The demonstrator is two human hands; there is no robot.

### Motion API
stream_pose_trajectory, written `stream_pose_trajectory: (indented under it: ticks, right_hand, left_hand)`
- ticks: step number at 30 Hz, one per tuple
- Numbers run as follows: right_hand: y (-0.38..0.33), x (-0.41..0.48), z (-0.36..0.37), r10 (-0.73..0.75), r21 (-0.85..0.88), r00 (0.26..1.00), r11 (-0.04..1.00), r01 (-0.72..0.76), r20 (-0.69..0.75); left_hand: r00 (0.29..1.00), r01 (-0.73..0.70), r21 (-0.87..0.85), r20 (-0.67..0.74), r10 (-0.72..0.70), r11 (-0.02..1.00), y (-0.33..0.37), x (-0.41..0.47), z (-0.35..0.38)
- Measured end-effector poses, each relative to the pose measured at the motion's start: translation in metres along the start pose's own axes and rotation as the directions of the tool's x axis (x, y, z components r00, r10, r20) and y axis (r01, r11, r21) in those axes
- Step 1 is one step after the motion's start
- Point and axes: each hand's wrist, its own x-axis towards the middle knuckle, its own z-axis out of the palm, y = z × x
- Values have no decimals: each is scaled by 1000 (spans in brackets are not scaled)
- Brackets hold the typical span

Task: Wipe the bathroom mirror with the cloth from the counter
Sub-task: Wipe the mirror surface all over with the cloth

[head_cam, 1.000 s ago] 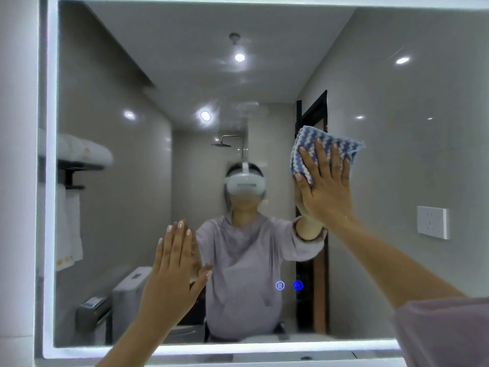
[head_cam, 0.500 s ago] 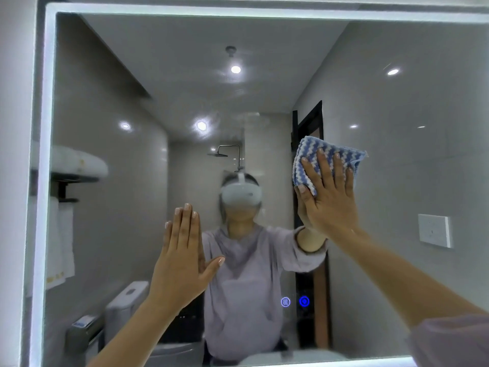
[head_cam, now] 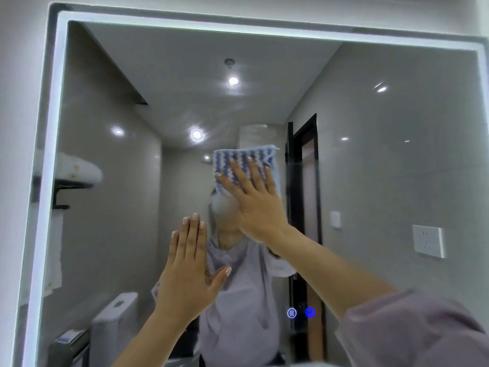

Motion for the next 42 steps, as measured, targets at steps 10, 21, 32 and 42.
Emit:
stream_pose_trajectory:
  ticks: [10, 21, 32, 42]
  right_hand:
    - [-6, 27, -7, -138, -110, 989, 983, 144, 62]
    - [56, 9, -7, 54, -66, 996, 996, -58, -73]
    - [145, -42, -10, 417, -40, 905, 906, -421, -80]
    - [109, -27, 2, 567, -2, 815, 821, -571, -122]
  left_hand:
    - [1000, -10, 13, -27, 11, 1000, 0, 0, 2]
    - [1000, -20, 15, -22, 21, 1000, 0, -2, -3]
    - [1000, -10, -19, -26, 10, 1000, 1, -2, -2]
    - [1000, -3, -33, -15, 3, 999, 3, -2, -5]
